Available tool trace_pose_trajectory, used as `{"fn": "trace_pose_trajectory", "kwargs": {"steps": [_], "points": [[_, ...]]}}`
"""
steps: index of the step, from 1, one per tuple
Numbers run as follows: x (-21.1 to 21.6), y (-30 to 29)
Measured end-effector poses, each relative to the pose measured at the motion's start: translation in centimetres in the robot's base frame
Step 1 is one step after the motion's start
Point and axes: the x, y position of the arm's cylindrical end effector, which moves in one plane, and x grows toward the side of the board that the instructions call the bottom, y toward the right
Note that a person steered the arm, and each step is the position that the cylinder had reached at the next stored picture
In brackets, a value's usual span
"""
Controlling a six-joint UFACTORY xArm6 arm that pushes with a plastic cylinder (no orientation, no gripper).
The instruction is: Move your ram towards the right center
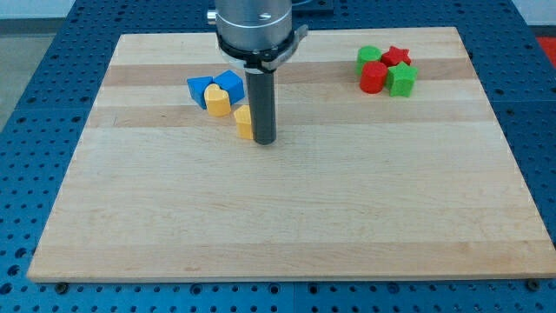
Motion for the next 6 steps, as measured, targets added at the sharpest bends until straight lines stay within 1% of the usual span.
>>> {"fn": "trace_pose_trajectory", "kwargs": {"steps": [2,3,4,5,6], "points": [[-1.5,-1.6],[-1.8,-1.6],[-1.8,-0.2],[-1.8,3.9],[-1.8,11.2]]}}
